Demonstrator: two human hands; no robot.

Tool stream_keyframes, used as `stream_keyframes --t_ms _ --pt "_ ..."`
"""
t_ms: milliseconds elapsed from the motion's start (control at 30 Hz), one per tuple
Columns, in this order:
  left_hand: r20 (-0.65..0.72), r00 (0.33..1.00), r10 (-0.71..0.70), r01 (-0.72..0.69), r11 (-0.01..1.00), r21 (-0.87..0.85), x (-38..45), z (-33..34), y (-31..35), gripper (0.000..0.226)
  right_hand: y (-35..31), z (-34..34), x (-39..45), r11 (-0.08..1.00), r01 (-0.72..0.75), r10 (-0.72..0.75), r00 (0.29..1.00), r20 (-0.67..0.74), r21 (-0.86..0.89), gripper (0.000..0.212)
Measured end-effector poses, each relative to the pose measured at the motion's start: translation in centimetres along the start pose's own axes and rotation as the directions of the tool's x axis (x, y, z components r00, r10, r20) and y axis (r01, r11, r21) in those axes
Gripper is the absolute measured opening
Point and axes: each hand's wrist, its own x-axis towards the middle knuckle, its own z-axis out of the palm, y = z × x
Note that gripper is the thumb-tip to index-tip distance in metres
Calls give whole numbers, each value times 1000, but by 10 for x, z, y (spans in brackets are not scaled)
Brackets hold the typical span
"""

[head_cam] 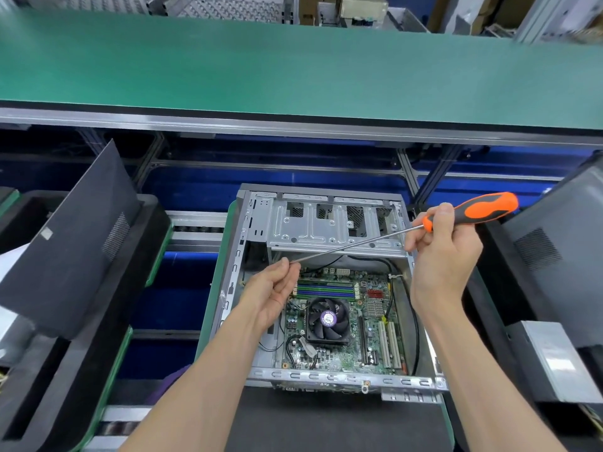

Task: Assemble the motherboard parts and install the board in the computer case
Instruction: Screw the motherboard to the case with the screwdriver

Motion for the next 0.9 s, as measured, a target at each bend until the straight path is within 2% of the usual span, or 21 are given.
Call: stream_keyframes --t_ms 367,600,767,900 --pt "-4 1000 5 -5 999 -38 3 -2 0 47 4 0 1 1000 -17 17 1000 10 14 28" --pt "6 999 -38 39 993 -109 12 -7 0 37 3 5 -1 999 -51 51 998 26 2 28" --pt "34 997 -65 67 996 -62 13 -5 -1 34 -2 6 2 1000 -17 19 997 77 -19 34" --pt "78 995 -66 62 996 58 7 -3 -1 37 -11 7 5 999 29 -26 996 87 -37 31"
